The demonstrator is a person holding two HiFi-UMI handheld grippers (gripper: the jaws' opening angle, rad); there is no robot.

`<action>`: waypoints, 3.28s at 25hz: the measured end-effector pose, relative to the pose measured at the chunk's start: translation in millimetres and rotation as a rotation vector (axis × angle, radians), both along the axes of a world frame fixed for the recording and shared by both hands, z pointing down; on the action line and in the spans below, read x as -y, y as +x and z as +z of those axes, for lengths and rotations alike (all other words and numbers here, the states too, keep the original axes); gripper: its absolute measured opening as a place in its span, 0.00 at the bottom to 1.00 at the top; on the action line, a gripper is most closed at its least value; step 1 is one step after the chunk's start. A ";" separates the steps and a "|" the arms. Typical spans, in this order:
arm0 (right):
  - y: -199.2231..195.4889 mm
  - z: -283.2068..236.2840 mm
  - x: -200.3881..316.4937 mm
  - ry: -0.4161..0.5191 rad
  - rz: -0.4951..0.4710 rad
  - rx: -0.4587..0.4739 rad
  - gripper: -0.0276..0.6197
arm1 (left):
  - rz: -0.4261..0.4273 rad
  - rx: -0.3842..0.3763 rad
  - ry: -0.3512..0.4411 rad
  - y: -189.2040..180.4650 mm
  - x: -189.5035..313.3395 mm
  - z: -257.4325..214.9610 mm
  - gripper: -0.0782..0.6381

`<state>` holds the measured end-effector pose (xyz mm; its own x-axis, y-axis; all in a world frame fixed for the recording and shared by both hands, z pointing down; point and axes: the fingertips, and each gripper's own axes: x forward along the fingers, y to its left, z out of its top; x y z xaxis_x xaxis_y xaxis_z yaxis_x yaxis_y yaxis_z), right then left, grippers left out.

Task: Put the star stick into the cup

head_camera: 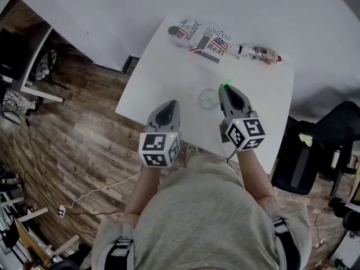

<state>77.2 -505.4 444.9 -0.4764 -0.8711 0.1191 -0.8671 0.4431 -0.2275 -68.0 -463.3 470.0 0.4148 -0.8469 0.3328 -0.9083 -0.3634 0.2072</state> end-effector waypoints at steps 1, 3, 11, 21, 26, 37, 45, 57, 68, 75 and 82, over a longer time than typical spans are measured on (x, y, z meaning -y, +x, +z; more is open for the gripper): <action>-0.7 3.1 1.1 -0.007 -0.001 0.000 0.07 | 0.002 0.001 -0.002 0.4 0.7 1.1 0.12; -1.9 9.6 3.0 -0.020 -0.002 0.002 0.07 | 0.005 0.005 -0.007 0.6 2.3 3.1 0.12; -4.7 22.4 6.9 -0.045 0.001 0.021 0.07 | 0.001 0.007 -0.019 -3.9 4.1 6.7 0.12; 6.4 26.5 6.4 -0.050 0.043 0.019 0.08 | 0.007 0.006 -0.020 -3.3 0.3 6.3 0.12; 19.5 30.6 1.5 -0.057 0.081 0.006 0.08 | 0.013 0.006 -0.019 -1.9 -3.5 5.2 0.12; 35.9 36.6 -13.1 -0.068 0.132 -0.005 0.09 | 0.015 -0.002 -0.013 -1.8 -18.7 1.3 0.12; 43.5 43.2 -22.6 -0.085 0.154 -0.009 0.09 | 0.019 -0.007 -0.016 -0.8 -34.3 -0.4 0.12; 52.3 52.3 -36.4 -0.105 0.171 -0.014 0.10 | 0.008 -0.004 0.000 -2.6 -60.0 -8.5 0.12; 50.9 58.8 -69.9 -0.124 0.163 -0.020 0.12 | 0.011 0.000 0.013 -2.2 -91.6 -15.0 0.12; 47.9 44.2 -113.3 -0.085 0.155 -0.037 0.12 | 0.020 -0.001 0.022 -2.2 -126.0 -16.1 0.12; 34.4 27.7 -172.7 -0.040 0.126 -0.038 0.12 | 0.024 0.000 0.037 -6.7 -174.9 -16.8 0.12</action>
